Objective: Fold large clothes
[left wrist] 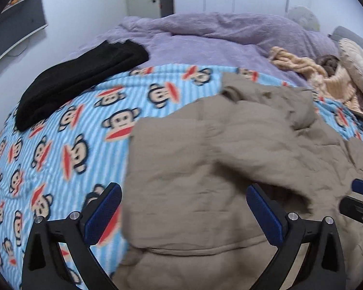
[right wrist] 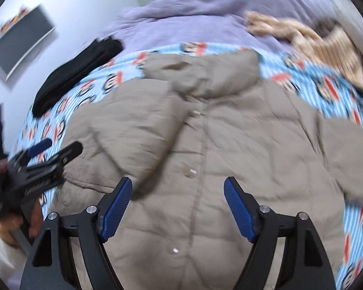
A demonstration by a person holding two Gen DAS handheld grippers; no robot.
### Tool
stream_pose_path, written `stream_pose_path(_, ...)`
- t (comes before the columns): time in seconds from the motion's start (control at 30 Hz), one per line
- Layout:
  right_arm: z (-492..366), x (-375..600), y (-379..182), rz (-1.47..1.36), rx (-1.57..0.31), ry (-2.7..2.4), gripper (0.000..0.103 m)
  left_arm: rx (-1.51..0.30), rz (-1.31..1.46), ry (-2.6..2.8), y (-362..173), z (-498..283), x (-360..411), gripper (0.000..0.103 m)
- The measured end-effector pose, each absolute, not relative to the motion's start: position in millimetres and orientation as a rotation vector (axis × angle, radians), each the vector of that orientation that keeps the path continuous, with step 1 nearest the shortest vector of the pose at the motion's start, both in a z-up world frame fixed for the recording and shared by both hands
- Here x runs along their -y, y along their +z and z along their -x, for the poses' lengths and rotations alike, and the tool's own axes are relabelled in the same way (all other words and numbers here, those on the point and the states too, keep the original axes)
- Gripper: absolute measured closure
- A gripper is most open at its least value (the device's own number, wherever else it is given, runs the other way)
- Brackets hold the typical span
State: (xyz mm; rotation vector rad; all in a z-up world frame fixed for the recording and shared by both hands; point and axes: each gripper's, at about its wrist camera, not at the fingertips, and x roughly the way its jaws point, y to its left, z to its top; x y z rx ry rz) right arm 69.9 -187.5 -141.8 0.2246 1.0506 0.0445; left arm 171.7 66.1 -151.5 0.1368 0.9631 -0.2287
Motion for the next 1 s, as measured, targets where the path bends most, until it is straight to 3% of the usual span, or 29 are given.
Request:
stream_pose_path(0.17,-100.3,117.4,-153.6,0.094,-1.055,0.034,0.022,-1.066,-0.057,-0.095,-194.9,-187.4,-105.0,0.0)
stream_pose_path(0.27,-120.0,122.6,-162.1,0.116,-1.059,-0.022,0.022,-1.092,-0.051,-0.092,-208.9,-184.2,-107.4,0.0)
stream_pose_path(0.57,-99.2,278.2,-184.2,-0.65,-1.071,-0.158,0.025,-1.158,0.202,-0.267,-190.0,-238.8,-131.7,0.0)
stream_pose_path(0.63,-90.0,296.0,-197.2,-0.811,-1.053,-0.126,0.068,-1.178,0.242,-0.289,-192.7,-256.8,-132.0,0.025)
stream_pose_path(0.67,-87.7,301.8,-204.6,-0.873,-1.061,-0.118,0.094,-1.192,0.231,-0.307,-195.3,-263.3,-127.5,0.058)
stream_pose_path(0.7,-83.6,306.0,-210.6,-0.931,-1.059,-0.12,0.094,-1.207,0.205,-0.313,-198.1,-266.9,-121.2,0.074)
stream_pose_path(0.97,-54.6,297.4,-248.8,-1.045,-1.071,-0.134,0.097,-1.108,-0.097,-0.238,-221.9,-247.5,-91.9,0.073)
stream_pose_path(1.0,-56.0,296.7,-247.2,-1.033,-1.076,-0.137,0.097,-1.102,-0.11,-0.229,-220.2,-246.7,-91.8,0.07)
